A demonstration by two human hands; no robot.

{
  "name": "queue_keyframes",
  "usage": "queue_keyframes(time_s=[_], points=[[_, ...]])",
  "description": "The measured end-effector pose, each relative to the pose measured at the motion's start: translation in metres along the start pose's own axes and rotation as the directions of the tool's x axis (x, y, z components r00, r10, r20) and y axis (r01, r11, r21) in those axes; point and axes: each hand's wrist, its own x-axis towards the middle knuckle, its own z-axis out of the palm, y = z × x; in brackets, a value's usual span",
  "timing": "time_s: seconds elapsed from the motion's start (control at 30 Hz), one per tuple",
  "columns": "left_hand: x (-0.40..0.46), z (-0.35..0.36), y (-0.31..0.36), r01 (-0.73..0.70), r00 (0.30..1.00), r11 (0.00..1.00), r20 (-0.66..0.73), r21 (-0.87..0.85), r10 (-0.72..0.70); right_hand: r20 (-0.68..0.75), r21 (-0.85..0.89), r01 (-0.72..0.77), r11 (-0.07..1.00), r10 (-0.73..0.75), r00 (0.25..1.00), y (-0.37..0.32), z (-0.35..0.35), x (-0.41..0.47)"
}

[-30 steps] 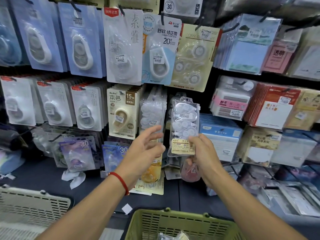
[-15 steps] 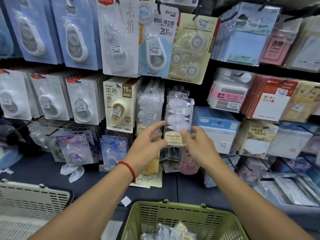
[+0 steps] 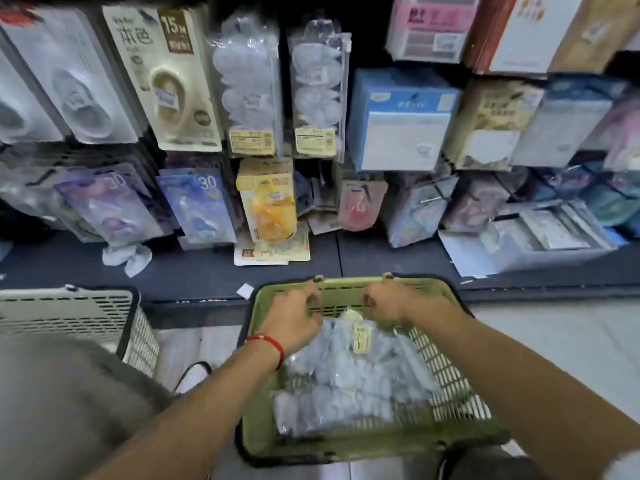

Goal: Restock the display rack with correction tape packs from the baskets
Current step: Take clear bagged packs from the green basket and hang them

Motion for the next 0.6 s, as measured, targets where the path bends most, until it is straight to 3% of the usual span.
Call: queue_keyframes(time_s=[0.13,0.23,0.37,0.53,0.6], points=[[-0.021,0.065,-0.06,0.216,0.972,0.974,0.106,-0.072,-0.208,0.069,0.017,-0.085,0.996,0.084,0.994,0.022,0.099,0.006],[-0.025,0.096,-0.082,0.288,0.952,0.951,0.141,-0.114,-0.272,0.043,0.096,-0.029,0.995,0.025,0.999,0.024,0.141,0.008],[-0.02,0.119,-0.091,0.393,0.917,0.906,0.135,-0.158,-0.374,0.029,0.171,0.094,0.981,-0.1,0.995,0.007,0.174,0.017],[-0.015,0.134,-0.095,0.529,0.846,0.804,0.093,-0.271,-0.525,-0.025,0.226,0.068,0.972,-0.064,0.998,-0.006,0.2,0.027],[-0.014,0.134,-0.089,0.556,0.817,0.754,0.063,-0.35,-0.573,-0.012,0.376,0.059,0.925,-0.059,0.998,0.003,0.195,0.027]])
